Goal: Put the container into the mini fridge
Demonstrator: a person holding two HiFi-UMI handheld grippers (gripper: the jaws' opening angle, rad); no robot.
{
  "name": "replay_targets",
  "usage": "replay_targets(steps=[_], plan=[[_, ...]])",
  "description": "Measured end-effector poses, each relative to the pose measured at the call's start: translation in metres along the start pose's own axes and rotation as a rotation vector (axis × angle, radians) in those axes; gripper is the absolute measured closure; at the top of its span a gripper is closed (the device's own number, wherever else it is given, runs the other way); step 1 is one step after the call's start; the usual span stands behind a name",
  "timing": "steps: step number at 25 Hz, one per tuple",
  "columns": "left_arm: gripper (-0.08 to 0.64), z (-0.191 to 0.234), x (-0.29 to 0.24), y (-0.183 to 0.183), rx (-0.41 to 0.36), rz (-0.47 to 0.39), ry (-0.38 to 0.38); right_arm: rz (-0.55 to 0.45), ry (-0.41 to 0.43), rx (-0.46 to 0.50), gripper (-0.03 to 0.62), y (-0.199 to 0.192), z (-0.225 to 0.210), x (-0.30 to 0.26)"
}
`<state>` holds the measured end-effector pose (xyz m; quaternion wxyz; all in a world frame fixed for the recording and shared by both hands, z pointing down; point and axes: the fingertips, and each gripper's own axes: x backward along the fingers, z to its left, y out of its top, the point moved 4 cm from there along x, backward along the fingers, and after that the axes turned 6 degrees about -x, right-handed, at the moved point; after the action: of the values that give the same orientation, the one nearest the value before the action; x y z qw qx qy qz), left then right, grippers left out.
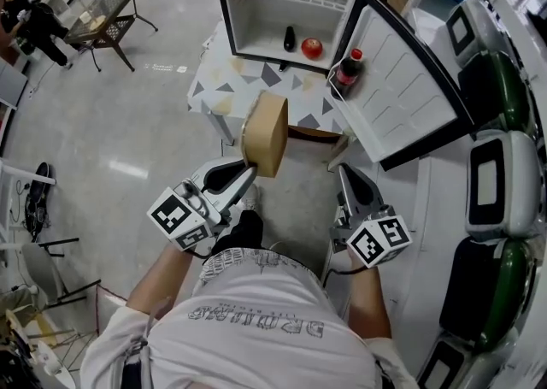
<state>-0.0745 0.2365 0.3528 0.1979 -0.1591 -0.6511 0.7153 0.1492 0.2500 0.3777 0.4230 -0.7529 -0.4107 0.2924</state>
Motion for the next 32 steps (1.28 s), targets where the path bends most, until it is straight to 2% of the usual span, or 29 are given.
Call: replay_targets(steps=[15, 32], plan=[[0.513, 0.134, -0.053, 0.004, 0.024, 0.014, -0.044, 0.029, -0.054, -0.011, 0.591, 0.02, -0.041, -0.124], [0.512, 0.26, -0.089, 0.022, 0.013, 0.014, -0.137, -0.005, -0.123, -0.012, 0.591, 0.05, -0.044, -0.24]])
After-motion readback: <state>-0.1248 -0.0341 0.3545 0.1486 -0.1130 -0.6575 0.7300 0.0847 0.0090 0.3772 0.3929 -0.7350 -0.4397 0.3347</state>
